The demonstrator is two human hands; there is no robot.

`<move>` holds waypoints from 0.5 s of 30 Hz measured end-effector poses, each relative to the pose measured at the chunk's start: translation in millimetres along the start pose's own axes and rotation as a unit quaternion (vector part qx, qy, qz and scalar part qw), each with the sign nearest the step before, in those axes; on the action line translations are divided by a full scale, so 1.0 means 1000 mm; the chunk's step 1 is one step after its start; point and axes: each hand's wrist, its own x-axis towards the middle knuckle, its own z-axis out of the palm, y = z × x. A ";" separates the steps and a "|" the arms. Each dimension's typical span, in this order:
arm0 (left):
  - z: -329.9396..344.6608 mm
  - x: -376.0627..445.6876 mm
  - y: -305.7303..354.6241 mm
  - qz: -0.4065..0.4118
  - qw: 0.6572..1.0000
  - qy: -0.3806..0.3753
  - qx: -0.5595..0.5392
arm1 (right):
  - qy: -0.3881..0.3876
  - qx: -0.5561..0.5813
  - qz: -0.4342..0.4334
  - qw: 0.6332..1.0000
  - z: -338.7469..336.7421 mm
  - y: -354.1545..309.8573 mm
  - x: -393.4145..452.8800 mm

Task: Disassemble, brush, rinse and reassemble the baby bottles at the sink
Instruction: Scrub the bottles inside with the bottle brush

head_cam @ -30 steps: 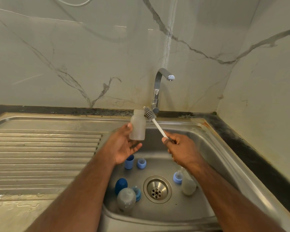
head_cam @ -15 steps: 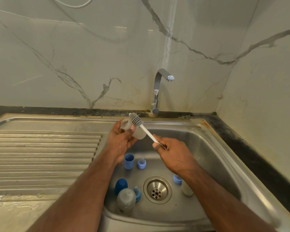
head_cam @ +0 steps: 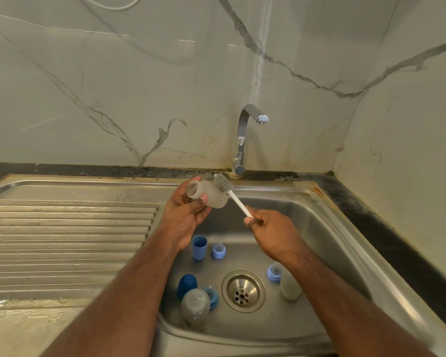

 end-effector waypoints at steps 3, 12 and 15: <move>-0.001 0.001 -0.001 0.003 1.000 -0.001 0.000 | -0.014 0.020 -0.006 1.000 -0.001 -0.001 -0.006; -0.001 0.000 -0.002 0.010 0.998 -0.005 0.055 | -0.022 0.003 -0.007 1.000 -0.002 -0.008 -0.010; -0.001 0.000 -0.005 0.020 0.994 -0.011 0.111 | -0.024 -0.006 -0.031 0.999 0.003 -0.016 -0.012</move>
